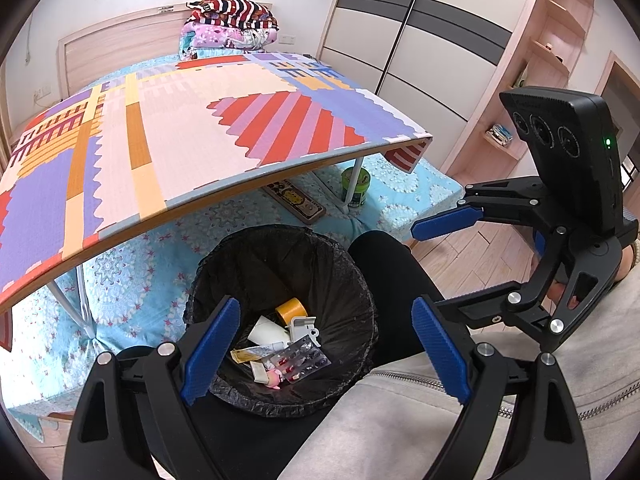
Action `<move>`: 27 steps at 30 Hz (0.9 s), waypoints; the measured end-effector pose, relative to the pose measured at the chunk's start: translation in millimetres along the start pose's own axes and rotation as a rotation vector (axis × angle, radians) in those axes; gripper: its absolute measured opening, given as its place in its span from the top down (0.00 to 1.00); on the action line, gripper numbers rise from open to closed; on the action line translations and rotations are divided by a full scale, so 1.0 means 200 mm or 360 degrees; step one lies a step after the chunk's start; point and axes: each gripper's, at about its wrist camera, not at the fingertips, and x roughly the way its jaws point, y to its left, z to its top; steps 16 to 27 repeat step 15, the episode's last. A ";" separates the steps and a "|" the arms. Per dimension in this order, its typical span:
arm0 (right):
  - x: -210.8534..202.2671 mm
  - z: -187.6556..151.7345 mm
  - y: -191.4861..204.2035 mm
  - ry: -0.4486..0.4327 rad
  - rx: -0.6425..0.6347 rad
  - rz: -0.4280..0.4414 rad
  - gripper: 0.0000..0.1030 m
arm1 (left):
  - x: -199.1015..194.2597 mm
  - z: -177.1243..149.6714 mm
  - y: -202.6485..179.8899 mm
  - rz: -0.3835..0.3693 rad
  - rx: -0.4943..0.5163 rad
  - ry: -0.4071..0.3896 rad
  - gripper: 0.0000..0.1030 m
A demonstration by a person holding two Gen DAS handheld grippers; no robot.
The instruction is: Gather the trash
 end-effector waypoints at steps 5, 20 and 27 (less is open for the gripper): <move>0.00 0.00 0.00 -0.0003 0.0000 -0.0001 0.20 | 0.00 0.00 0.00 -0.0002 0.0002 0.0001 0.18; 0.00 0.00 0.00 -0.0002 0.0000 0.0000 0.20 | -0.01 0.01 -0.01 0.0001 0.0006 0.0006 0.18; 0.00 0.00 0.00 -0.0002 0.0000 0.0000 0.20 | -0.01 0.01 -0.01 0.0001 0.0006 0.0006 0.18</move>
